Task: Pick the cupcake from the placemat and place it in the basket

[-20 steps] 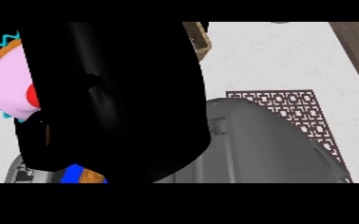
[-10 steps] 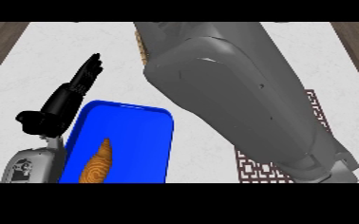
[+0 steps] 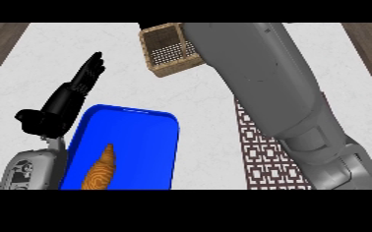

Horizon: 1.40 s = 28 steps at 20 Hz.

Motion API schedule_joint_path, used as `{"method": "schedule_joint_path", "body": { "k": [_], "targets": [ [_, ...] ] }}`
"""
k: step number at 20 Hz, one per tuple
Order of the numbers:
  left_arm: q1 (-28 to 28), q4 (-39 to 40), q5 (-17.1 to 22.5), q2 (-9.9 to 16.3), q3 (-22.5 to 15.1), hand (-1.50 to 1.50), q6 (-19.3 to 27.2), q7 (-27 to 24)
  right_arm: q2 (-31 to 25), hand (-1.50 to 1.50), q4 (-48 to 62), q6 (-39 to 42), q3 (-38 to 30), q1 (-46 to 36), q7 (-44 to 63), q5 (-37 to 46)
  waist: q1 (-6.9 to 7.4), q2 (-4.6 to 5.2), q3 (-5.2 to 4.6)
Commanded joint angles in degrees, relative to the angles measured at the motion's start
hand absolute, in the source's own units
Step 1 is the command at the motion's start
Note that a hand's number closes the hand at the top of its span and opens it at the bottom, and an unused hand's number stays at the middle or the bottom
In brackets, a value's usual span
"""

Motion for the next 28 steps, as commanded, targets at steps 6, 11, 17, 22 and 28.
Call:
{"method": "schedule_joint_path", "body": {
  "k": [6, 11, 17, 22, 28],
  "targets": [
    [2.8, -2.2, -2.5, -3.0, -3.2, 0.0, 1.9, -0.9, -1.3, 1.5, 11.0, -6.3, -2.9, 4.5, -18.1, 2.0, 0.15, 0.07, 0.01],
    [3.1, -2.3, -1.5, -1.6, -1.7, 0.0, 0.8, -0.5, -0.3, 1.5, 14.6, -15.2, -7.4, 2.4, -19.7, 2.1, 0.36, 0.04, 0.02],
    [2.3, -0.5, -2.1, -2.5, -2.6, 0.0, 0.9, -2.1, 0.4, -1.5, 26.6, -16.2, -10.9, -3.0, -28.4, 0.4, 1.35, 0.53, -0.03],
    [-0.1, -2.0, -0.4, -0.4, -0.9, 0.0, -0.8, 1.5, -1.8, -1.5, 26.5, -13.1, -13.7, -5.5, -32.1, -2.5, 0.84, 0.25, 0.0],
    [-1.8, -1.5, -0.6, -1.7, -1.5, 0.0, 0.1, 2.6, -2.0, -1.5, 26.4, -12.1, -18.9, -7.7, -32.9, -8.1, 0.6, 0.2, 0.01]
  ]
}}
